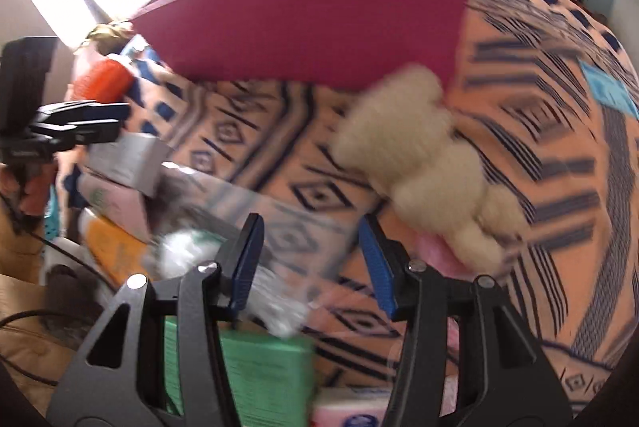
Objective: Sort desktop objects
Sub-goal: 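Withdraw both tools from the box toward the items on the bed, then close both tools on the clear plastic bag holding a black watch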
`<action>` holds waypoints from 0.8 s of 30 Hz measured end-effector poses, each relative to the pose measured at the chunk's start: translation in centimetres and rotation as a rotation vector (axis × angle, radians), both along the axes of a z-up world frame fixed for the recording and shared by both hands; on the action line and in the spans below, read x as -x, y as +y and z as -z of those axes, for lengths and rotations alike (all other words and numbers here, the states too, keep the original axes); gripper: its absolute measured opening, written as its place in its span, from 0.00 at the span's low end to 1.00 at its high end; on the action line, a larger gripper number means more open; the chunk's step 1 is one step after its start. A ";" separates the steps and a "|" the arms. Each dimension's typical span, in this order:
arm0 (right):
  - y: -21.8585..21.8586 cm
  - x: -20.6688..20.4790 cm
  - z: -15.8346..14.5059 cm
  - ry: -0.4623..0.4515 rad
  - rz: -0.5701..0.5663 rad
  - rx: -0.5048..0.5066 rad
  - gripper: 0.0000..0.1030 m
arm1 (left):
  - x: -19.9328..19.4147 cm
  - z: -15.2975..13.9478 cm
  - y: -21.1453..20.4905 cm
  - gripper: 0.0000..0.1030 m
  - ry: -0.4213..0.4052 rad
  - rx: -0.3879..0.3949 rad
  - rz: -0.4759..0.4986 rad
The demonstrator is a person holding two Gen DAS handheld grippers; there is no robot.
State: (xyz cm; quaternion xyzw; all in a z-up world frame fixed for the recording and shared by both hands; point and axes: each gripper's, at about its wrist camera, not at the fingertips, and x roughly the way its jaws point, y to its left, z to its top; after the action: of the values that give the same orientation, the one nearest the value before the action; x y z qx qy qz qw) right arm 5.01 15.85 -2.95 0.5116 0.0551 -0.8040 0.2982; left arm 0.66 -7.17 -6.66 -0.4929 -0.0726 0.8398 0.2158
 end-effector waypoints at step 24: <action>-0.9 0.1 1.7 -0.111 -0.034 0.239 0.34 | -0.2 1.6 -0.9 0.66 -0.030 -0.007 -0.063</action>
State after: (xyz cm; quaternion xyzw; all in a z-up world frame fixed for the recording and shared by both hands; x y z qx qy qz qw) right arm 4.88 14.99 -4.66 0.5153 -0.0490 -0.7700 0.3730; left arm 0.89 -8.10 -8.24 -0.5021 -0.0943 0.8384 0.1900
